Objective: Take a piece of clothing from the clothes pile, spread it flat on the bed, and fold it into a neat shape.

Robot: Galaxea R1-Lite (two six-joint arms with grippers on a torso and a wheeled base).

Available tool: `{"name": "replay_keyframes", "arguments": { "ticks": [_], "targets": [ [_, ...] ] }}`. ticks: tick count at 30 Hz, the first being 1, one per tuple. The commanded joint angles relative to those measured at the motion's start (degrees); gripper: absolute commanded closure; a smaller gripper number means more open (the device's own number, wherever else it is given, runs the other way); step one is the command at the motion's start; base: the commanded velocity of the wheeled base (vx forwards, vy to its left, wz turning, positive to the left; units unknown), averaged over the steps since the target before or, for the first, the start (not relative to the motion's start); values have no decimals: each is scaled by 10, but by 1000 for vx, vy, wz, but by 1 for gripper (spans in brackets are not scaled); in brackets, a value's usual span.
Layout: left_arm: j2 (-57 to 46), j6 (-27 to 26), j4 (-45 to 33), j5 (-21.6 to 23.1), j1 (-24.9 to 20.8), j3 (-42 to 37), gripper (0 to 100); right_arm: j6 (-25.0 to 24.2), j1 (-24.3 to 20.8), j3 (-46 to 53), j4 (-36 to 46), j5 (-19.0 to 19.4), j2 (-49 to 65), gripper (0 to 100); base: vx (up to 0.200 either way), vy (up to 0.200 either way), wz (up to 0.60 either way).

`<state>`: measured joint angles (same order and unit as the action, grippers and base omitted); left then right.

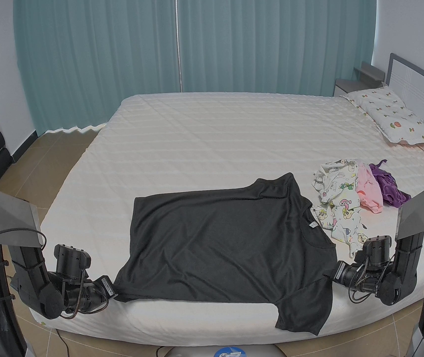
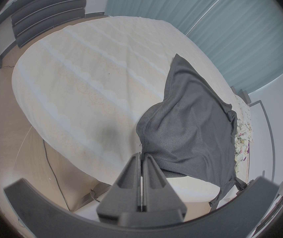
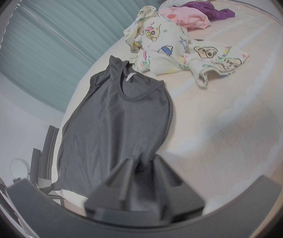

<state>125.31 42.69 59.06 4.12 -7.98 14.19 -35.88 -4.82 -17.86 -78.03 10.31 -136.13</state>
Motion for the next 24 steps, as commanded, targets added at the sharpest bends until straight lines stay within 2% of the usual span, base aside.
{"name": "replay_keyframes", "arguments": {
  "ticks": [1, 10, 11, 18, 21, 24],
  "targets": [
    [5, 0, 1, 0, 5, 3, 100, 1, 15, -22, -2, 3, 14, 100, 0, 0, 0],
    [20, -1, 31, -1, 10, 5, 100, 6, 17, -63, -2, 49, 12, 100, 0, 0, 0],
    [25, -1, 32, -1, 10, 6, 100, 21, 12, -68, -2, 62, 2, 0, 0, 0, 0],
    [28, 0, 32, 0, 10, 10, 100, 29, 21, -78, -9, 65, -3, 0, 0, 0, 0],
    [28, 0, 32, 0, 10, 12, 100, 32, 36, -60, -10, 65, 9, 0, 0, 0, 0],
    [28, 0, 32, 0, 10, 12, 100, 30, 60, -2, -17, 80, 44, 0, 0, 0, 0]
  ]
}}
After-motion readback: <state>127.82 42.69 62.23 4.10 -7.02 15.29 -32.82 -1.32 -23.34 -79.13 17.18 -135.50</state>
